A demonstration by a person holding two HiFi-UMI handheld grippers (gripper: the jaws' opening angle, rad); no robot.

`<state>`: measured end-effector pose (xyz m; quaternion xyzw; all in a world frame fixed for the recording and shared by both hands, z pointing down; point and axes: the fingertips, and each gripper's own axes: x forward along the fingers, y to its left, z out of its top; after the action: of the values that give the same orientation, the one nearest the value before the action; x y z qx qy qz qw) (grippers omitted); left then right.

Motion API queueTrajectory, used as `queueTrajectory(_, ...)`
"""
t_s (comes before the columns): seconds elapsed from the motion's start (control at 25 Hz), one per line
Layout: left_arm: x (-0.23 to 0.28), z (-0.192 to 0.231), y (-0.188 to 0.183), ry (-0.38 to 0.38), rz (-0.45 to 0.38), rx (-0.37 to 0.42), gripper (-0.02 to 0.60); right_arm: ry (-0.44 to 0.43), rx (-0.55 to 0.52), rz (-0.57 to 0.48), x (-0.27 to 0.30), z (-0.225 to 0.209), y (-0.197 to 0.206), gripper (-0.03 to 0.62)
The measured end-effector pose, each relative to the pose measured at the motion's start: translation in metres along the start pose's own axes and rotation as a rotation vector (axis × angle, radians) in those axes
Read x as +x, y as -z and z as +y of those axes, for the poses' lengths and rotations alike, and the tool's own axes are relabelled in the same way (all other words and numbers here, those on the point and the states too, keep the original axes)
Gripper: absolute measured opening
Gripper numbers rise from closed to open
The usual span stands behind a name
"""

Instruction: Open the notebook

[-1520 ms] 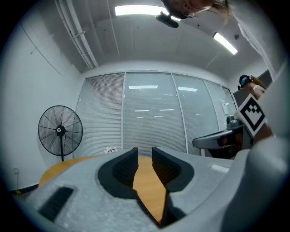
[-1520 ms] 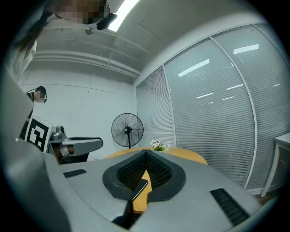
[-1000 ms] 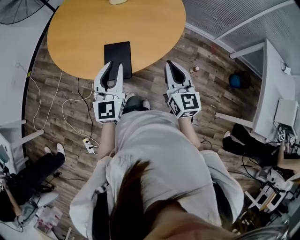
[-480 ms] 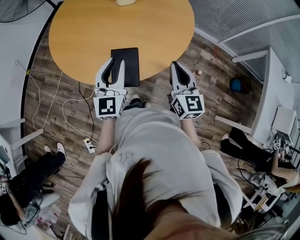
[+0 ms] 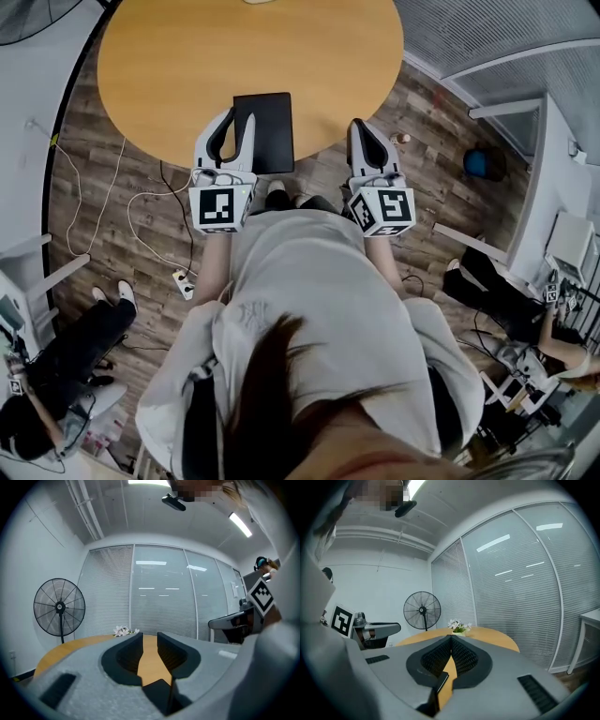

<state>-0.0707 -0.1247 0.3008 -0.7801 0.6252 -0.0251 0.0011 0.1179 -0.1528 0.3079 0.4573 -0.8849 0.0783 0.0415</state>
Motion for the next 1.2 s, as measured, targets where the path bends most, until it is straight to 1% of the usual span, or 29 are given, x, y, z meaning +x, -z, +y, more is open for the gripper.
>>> queueTrajectory(0.16, 0.003, 0.005, 0.008, 0.019, 0.016, -0.002, 0.106, 0.012, 0.004, 0.004, 0.006, 0.002, 0.002, 0.003)
queueTrajectory(0.44, -0.006, 0.002, 0.022, 0.029, 0.04, -0.01, 0.105, 0.006, -0.002, 0.026, 0.005, 0.008, 0.007, 0.003)
queueTrajectory(0.76, -0.008, -0.01, 0.022, 0.02, 0.052, 0.006, 0.104, -0.038, -0.008, 0.039, 0.01, 0.006, 0.005, 0.003)
queueTrajectory(0.96, -0.005, -0.015, 0.022, -0.002, 0.073, -0.014, 0.105, -0.065, -0.012, 0.055, 0.016, 0.002, 0.005, 0.003)
queueTrajectory(1.08, -0.002, -0.016, 0.021, 0.008, 0.068, 0.013, 0.106, -0.07, -0.008, 0.066, 0.018, 0.001, 0.008, 0.003)
queueTrajectory(1.2, 0.005, -0.017, 0.025, 0.012, 0.085, 0.011, 0.105, -0.074, -0.001, 0.08, 0.023, -0.003, 0.012, 0.003)
